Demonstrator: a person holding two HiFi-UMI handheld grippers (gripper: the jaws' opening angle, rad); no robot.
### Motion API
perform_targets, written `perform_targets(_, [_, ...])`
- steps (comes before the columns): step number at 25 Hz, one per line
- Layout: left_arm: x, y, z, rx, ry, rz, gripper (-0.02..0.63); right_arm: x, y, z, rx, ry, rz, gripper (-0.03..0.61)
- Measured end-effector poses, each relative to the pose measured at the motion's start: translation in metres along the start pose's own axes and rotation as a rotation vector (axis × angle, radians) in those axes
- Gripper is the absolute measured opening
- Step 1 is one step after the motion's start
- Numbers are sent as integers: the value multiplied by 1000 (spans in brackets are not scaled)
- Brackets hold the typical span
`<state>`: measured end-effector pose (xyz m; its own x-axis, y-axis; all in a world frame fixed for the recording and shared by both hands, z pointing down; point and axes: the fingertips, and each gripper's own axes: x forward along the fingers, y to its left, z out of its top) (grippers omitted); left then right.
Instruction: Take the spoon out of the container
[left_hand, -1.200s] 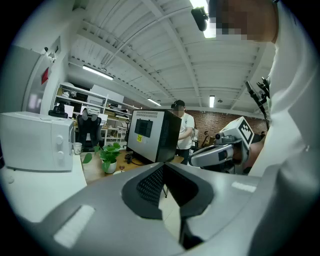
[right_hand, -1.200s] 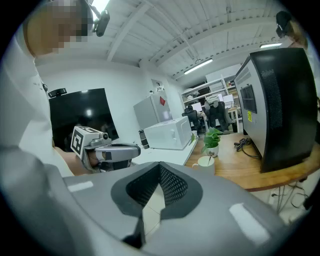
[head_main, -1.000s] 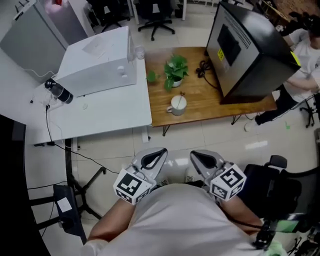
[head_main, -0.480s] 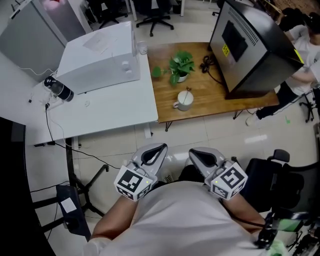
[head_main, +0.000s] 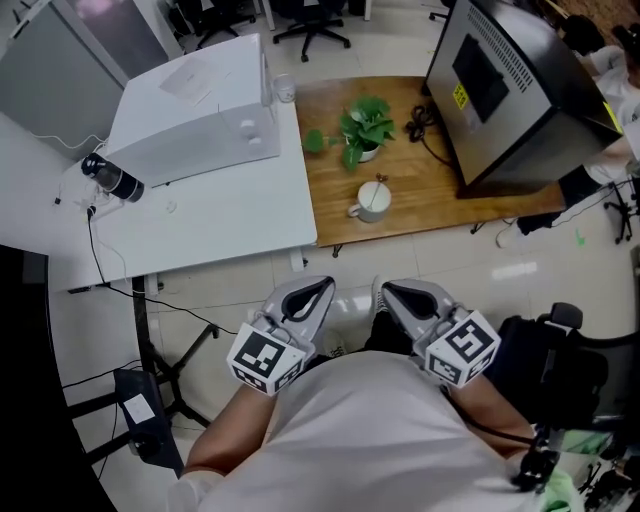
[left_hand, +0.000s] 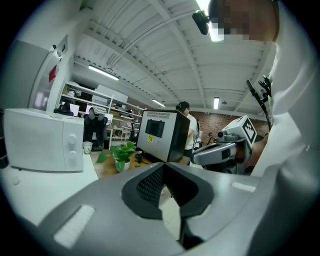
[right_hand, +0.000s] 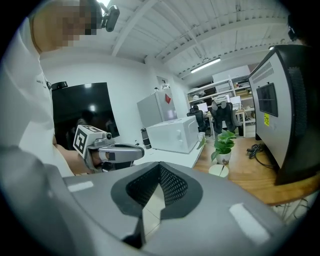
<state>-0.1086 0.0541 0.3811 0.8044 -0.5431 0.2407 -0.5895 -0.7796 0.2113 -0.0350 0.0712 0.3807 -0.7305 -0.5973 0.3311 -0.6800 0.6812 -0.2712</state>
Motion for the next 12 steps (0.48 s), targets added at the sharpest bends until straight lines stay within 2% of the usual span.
perform_targets(5, [34, 12, 12, 6, 3, 21, 5, 11, -36, 14, -7, 0, 34, 6])
perform_targets(12, [98, 31, 28, 28, 25, 54, 5, 16, -110, 44, -44, -1, 61, 6])
